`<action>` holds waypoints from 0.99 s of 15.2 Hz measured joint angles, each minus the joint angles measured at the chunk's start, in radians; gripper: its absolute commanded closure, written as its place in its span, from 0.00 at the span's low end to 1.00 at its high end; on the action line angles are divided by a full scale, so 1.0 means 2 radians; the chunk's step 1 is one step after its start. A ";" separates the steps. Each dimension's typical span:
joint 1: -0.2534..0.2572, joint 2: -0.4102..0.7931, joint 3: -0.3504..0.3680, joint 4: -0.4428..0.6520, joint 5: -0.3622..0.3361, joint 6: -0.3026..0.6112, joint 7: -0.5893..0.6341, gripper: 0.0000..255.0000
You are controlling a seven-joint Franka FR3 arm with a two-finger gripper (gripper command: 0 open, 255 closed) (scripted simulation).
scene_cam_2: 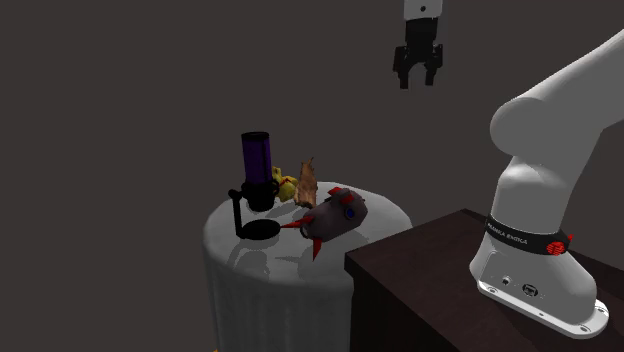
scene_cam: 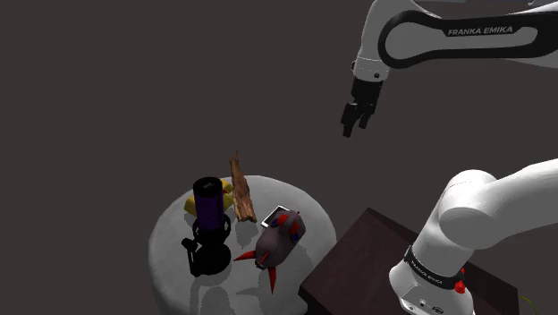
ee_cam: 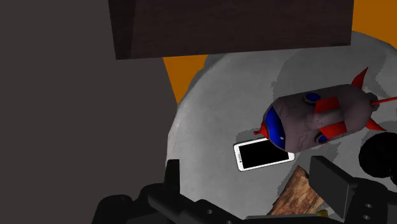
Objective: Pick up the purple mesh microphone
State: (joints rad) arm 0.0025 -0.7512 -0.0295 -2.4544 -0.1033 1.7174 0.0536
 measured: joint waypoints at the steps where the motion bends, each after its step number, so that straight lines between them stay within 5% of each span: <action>1: 0.000 0.000 0.000 0.000 0.000 0.000 0.000 0.00; 15: 0.022 0.075 0.156 0.016 0.104 0.050 0.265 0.00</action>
State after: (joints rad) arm 0.0474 -0.6022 0.2829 -2.4225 0.1047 1.8175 0.5826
